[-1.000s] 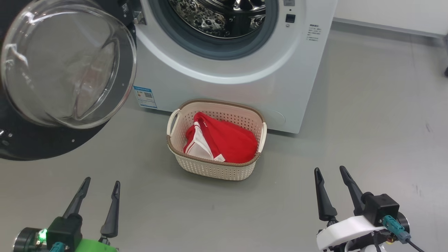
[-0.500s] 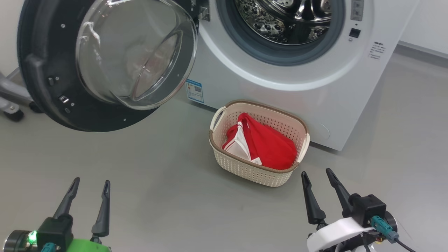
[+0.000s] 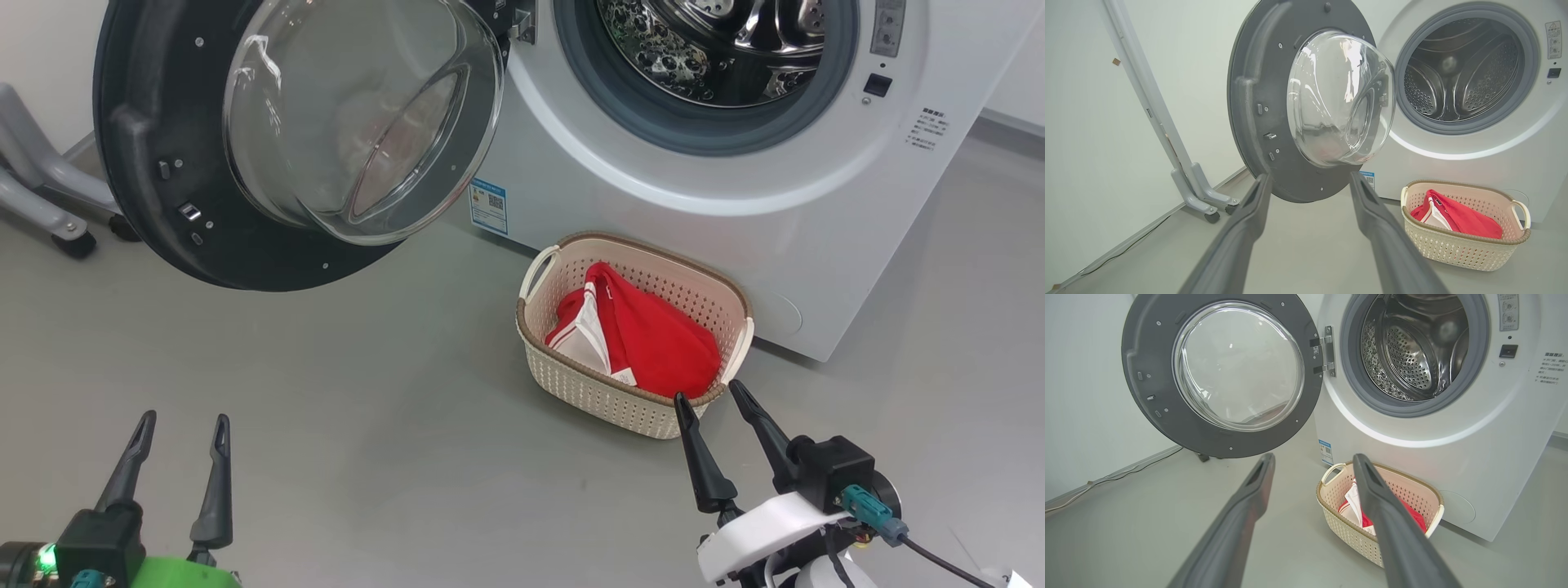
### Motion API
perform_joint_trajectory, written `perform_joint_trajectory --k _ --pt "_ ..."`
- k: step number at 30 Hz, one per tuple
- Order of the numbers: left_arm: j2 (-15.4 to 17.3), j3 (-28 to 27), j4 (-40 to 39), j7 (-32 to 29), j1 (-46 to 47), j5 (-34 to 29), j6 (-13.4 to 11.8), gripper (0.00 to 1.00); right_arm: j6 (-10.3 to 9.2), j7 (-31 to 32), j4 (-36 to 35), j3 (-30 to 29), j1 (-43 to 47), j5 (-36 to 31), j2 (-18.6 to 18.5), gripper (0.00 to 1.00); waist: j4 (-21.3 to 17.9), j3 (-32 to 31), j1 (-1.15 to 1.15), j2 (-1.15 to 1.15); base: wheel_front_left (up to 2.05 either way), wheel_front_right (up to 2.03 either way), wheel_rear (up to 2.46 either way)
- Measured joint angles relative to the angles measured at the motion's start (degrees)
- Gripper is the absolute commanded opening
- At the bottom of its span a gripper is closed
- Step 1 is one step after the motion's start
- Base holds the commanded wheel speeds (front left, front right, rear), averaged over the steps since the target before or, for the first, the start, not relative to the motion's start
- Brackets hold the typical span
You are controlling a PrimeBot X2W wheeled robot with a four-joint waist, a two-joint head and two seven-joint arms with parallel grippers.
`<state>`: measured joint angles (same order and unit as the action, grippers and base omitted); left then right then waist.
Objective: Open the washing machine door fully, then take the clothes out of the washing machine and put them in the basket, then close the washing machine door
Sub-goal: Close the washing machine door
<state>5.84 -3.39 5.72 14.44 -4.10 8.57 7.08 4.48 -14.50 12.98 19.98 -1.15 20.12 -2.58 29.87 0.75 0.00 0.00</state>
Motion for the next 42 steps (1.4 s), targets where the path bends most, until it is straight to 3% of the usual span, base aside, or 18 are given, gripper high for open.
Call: perform_joint_trajectory --k 42 --pt "-0.7 -0.2 -0.3 0.0 -1.2 -0.8 0.0 1.0 -0.03 0.0 1.3 0.3 -0.7 1.5 0.0 1.0 -0.4 -1.0 0.0 0.0 0.0 0.0 0.0"
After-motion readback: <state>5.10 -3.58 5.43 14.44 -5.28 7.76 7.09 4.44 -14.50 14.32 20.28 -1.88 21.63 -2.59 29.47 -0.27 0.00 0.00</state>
